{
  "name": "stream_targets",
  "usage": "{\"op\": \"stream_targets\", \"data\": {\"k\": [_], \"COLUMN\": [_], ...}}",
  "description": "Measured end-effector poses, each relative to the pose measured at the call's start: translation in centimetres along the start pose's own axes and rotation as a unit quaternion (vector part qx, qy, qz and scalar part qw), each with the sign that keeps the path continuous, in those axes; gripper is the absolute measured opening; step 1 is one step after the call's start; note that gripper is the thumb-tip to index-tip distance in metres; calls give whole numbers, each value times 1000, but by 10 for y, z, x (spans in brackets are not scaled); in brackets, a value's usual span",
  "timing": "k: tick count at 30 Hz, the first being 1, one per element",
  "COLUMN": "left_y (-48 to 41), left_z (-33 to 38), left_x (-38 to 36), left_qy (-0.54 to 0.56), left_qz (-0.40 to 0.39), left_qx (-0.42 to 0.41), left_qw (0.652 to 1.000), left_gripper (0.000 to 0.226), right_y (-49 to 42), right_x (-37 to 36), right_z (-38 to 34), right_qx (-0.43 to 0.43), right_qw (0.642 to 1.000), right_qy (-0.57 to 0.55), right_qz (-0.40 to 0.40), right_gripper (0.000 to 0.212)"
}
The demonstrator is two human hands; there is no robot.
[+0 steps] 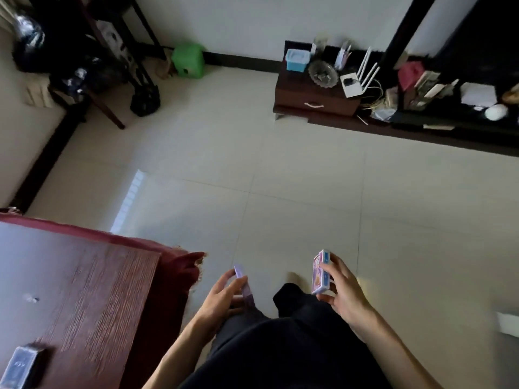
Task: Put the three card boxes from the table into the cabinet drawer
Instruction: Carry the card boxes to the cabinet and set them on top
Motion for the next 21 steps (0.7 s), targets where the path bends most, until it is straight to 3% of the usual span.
{"op": "stream_targets", "data": {"k": [9, 14, 18, 21], "left_y": [-52, -95, -139, -163], "left_z": [83, 133, 184, 225], "left_x": [-87, -96, -95, -101], "left_qy": [-98, -90, -75, -63], "left_qz": [-46, -58, -47, -31], "left_qx": [-19, -22, -27, -19], "left_qw": [994, 994, 996, 997], "left_gripper": [20, 20, 33, 35], "right_y": [-33, -77, -119, -138], "right_x": [62, 60, 57, 53], "right_z": [-52, -100, -143, -177], "right_qx": [-8, -21, -47, -44], "right_qw": [996, 993, 982, 979], "right_qy": [-59, -97, -168, -183], "right_qz": [59, 65, 74, 79], "right_gripper": [29, 25, 38, 37]}}
Point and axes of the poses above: each hand's wrist, its own y-axis away from the middle knuckle, its own x-axis out of the back of the hand, z = x × y, the point moved 6 cm from there along -y, towards the middle knuckle, and after that the axes turned 2 degrees about y, right-handed, at the moved point
